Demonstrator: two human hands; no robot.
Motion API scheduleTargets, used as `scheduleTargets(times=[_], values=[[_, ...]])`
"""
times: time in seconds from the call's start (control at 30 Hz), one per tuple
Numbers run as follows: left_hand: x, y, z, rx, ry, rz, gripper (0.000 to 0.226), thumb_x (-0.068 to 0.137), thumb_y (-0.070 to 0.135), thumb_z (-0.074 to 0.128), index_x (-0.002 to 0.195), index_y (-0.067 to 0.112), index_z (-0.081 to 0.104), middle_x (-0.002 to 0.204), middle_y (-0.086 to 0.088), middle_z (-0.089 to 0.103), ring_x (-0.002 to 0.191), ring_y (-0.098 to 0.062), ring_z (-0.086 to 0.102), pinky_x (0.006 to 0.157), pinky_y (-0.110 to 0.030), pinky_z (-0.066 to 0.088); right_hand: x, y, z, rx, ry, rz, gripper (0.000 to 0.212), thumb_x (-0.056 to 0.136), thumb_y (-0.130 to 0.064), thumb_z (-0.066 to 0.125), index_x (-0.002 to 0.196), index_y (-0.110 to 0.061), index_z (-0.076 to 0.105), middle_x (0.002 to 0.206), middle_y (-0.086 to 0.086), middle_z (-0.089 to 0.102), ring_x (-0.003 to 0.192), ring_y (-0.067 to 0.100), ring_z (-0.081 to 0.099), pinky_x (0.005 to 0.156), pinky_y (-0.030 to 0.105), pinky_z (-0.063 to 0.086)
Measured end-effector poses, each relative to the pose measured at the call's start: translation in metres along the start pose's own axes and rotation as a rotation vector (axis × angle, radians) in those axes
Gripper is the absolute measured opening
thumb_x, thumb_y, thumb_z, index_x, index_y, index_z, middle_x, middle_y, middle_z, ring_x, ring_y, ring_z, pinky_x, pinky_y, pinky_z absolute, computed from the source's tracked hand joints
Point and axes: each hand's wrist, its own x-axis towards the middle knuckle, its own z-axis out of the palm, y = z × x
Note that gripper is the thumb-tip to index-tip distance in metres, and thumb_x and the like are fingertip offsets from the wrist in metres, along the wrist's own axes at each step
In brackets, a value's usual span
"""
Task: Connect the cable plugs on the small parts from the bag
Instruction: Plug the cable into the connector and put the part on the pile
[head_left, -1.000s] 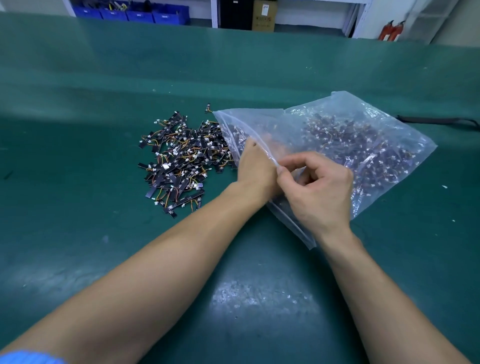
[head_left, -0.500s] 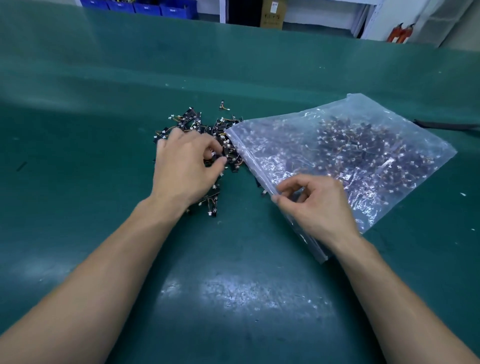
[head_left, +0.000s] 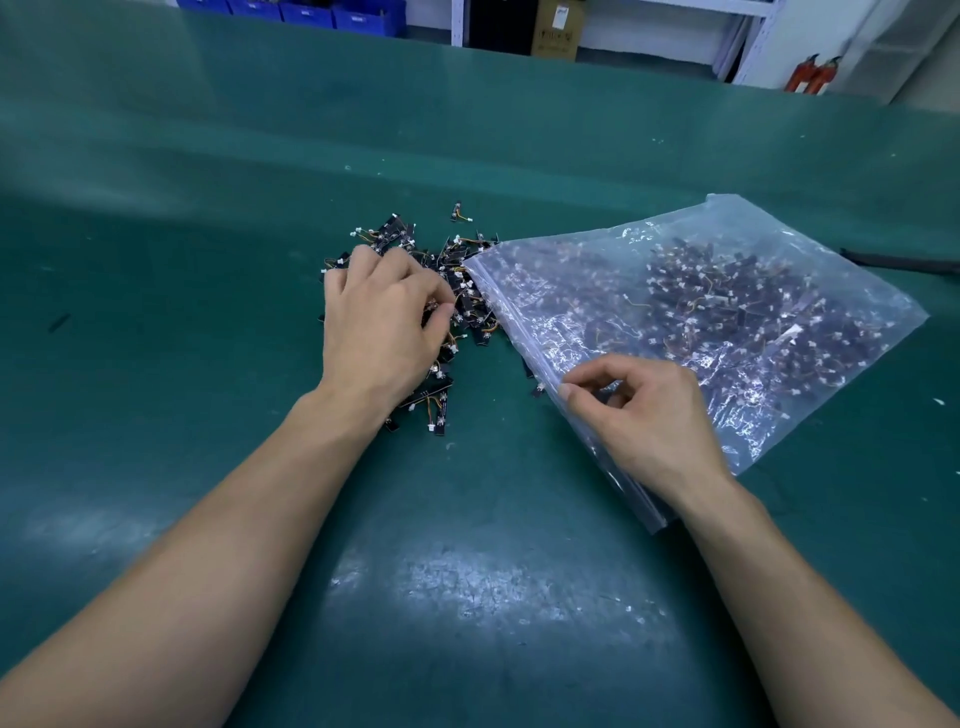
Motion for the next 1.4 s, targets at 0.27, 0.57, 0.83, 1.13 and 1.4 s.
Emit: scheduleTargets(times=[0.27, 0.57, 0.83, 1.13, 1.4], values=[[0.0, 0.001, -0.003, 0.006, 0.049, -0.016, 0.014, 0.093, 0.034, 0.066, 0.103, 0.024, 0.069, 0.111, 0.0, 0.057, 0.109, -0.03, 0.045, 0.088, -0.039, 0.029, -0.001, -0.002, -0.003, 0.0, -0.008, 0.005, 0.008, 0.084, -0.03, 0.078, 0.077, -0.034, 0.076, 0.069, -0.027, 0.068, 0.053, -0.006, 0.056, 0.053, 0.006, 0.04], [0.0, -0.001, 0.003, 0.043, -0.03, -0.036, 0.008, 0.091, 0.027, 0.069, 0.094, 0.025, 0.076, 0.107, 0.003, 0.061, 0.108, -0.029, 0.046, 0.088, -0.04, 0.029, -0.002, -0.004, -0.003, 0.01, -0.018, 0.011, 0.007, 0.085, -0.029, 0.077, 0.079, -0.032, 0.076, 0.071, -0.026, 0.069, 0.053, -0.005, 0.056, 0.055, 0.007, 0.041], [0.0, 0.002, 0.005, 0.042, -0.078, -0.04, 0.013, 0.088, 0.035, 0.072, 0.097, 0.027, 0.077, 0.113, 0.005, 0.061, 0.115, -0.029, 0.045, 0.092, -0.041, 0.027, -0.002, -0.004, -0.002, 0.006, -0.023, 0.005, 0.009, 0.085, -0.028, 0.078, 0.077, -0.033, 0.076, 0.071, -0.028, 0.068, 0.053, -0.006, 0.056, 0.054, 0.006, 0.04], [0.0, 0.003, 0.0, -0.096, 0.103, 0.045, 0.012, 0.096, 0.029, 0.066, 0.096, 0.022, 0.076, 0.102, 0.002, 0.063, 0.099, -0.029, 0.048, 0.081, -0.033, 0.028, -0.001, -0.003, -0.002, -0.002, -0.02, -0.014, 0.01, 0.085, -0.03, 0.077, 0.077, -0.034, 0.075, 0.068, -0.027, 0.067, 0.054, -0.005, 0.057, 0.055, 0.007, 0.04], [-0.002, 0.006, -0.006, -0.466, 0.262, 0.046, 0.011, 0.097, 0.022, 0.065, 0.092, 0.016, 0.073, 0.086, 0.009, 0.067, 0.079, -0.019, 0.055, 0.078, -0.033, 0.042, -0.002, -0.006, -0.003, 0.017, -0.004, -0.021, 0.015, 0.085, -0.029, 0.078, 0.074, -0.039, 0.074, 0.063, -0.028, 0.065, 0.054, -0.005, 0.056, 0.054, 0.006, 0.039]])
